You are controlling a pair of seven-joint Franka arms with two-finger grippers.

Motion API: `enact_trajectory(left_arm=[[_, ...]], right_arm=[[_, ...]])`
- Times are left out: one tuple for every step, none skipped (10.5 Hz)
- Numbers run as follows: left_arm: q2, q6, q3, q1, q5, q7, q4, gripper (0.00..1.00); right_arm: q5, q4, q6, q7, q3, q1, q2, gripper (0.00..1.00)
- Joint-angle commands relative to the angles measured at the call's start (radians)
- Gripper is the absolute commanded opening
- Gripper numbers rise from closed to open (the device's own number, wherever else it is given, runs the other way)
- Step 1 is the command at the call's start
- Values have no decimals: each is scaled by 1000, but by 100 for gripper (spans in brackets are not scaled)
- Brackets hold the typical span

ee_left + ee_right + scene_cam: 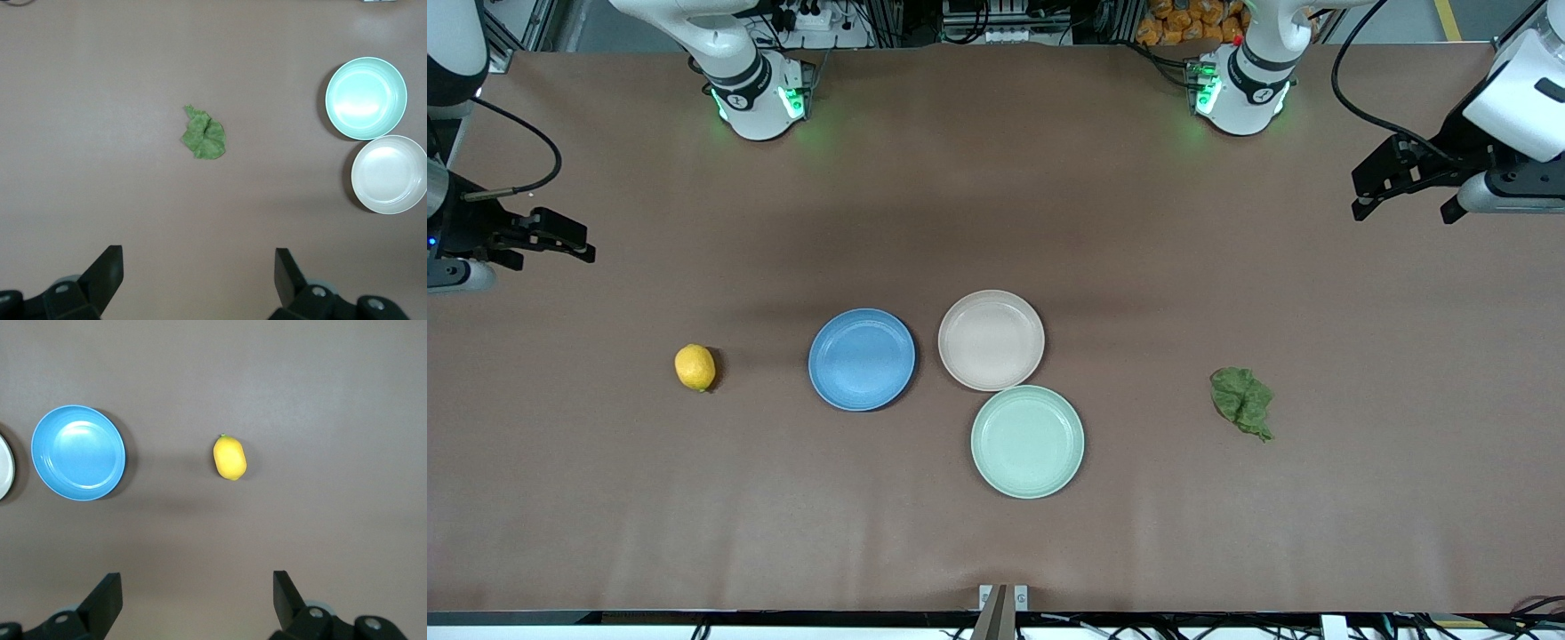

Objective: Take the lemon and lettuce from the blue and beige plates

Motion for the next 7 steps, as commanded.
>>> enact_trajectory(left_arm=[[-6,-21,2,4,-15,10,12,100],[-6,-21,2,2,-12,12,12,100],[-8,-21,2,4,-11,15,12,100],[-8,-21,-1,2,-9,13,12,100],[-8,-21,-7,2,-9,9,12,100],[-9,-22,-5,2,-11,13,10,100],[-12,-22,-4,4,-14,19,10,100]], right_arm=[[9,32,-32,16,16,-18,-16,100],[5,33,-35,25,16,-18,-15,100],[5,44,-30,81,16,-17,-10,100],[6,62,-26,142,16,-11,-2,100],[5,78,-24,160,16,-9,4,100],[0,90,-22,161,16,-9,8,100],[0,108,-22,158,16,-9,17,100]])
